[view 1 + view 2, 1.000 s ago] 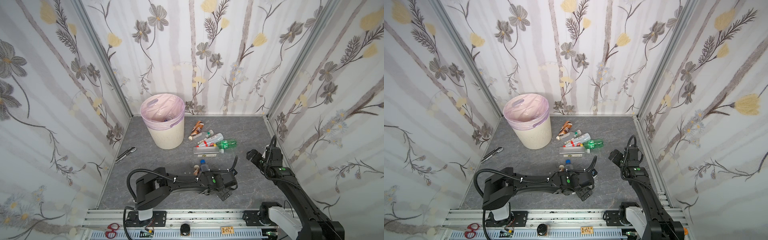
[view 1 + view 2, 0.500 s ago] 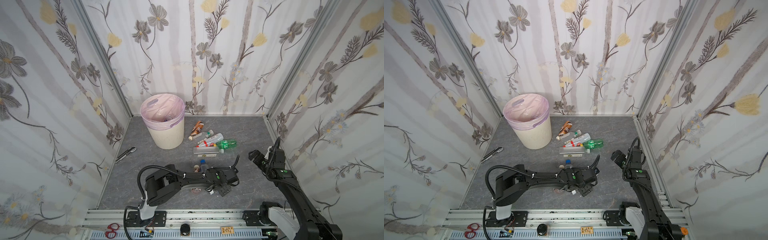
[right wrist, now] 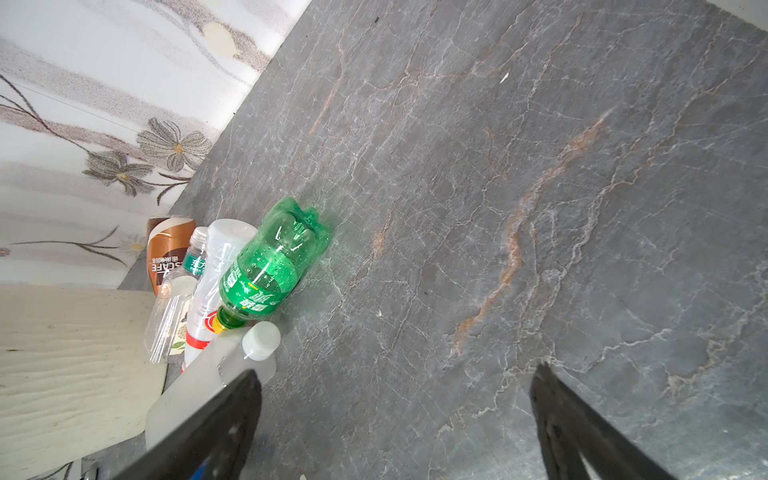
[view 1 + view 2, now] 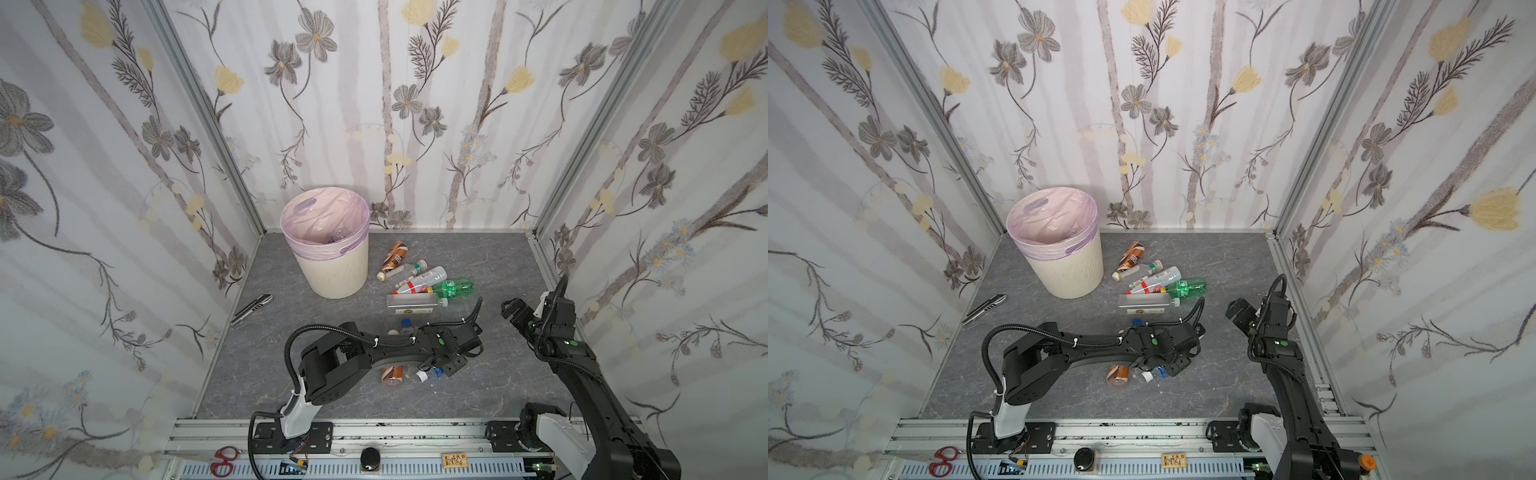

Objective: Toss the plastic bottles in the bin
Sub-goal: 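Lift the Pocari Sweat bottle with the left gripper toward the pile, then carry the Pocari bottle far toward the bin while the right gripper rises to meet it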

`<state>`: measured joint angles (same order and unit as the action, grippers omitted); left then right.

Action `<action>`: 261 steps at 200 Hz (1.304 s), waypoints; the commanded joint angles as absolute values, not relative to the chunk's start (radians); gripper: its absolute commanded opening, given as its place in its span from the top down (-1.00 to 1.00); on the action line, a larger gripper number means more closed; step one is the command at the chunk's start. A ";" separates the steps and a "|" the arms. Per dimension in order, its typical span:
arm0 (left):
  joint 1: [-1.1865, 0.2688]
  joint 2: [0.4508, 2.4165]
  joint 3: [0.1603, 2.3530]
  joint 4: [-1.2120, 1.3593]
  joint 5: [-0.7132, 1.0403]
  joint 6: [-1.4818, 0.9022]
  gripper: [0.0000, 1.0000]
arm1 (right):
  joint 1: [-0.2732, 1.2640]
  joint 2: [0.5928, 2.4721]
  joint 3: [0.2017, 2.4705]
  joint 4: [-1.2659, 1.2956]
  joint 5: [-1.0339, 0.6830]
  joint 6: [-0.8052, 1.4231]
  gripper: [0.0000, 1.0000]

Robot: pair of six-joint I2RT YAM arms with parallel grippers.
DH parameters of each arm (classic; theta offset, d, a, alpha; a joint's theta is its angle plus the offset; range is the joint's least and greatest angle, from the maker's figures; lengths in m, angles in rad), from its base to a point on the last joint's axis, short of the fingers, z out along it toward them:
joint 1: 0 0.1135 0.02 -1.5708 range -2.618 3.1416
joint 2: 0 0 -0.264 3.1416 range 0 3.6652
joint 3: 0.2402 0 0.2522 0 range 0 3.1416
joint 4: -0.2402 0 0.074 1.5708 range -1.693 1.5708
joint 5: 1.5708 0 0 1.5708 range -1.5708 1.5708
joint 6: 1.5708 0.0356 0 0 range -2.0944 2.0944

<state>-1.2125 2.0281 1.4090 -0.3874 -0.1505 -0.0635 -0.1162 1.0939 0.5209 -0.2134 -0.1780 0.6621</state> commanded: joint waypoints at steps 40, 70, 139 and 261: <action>-1.193 2.062 1.459 -0.399 -0.120 -0.051 -0.19 | -0.133 1.113 0.510 -0.151 -0.197 0.641 -0.99; -1.158 2.068 1.524 -0.397 -0.101 -0.051 -0.16 | -0.133 1.118 0.511 -0.134 -0.207 0.642 -0.99; -1.034 2.040 1.627 -0.390 -0.066 -0.057 -0.15 | -0.152 1.131 0.559 -0.125 -0.228 0.624 -0.99; -0.865 2.084 2.011 -0.364 -0.060 -0.236 -0.12 | -0.049 1.023 0.485 0.200 -0.486 0.673 -0.99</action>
<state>-0.8680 2.0720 1.9499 -0.3862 -0.0517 -0.1638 -0.1074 1.0504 0.4873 0.0437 -0.4259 0.6651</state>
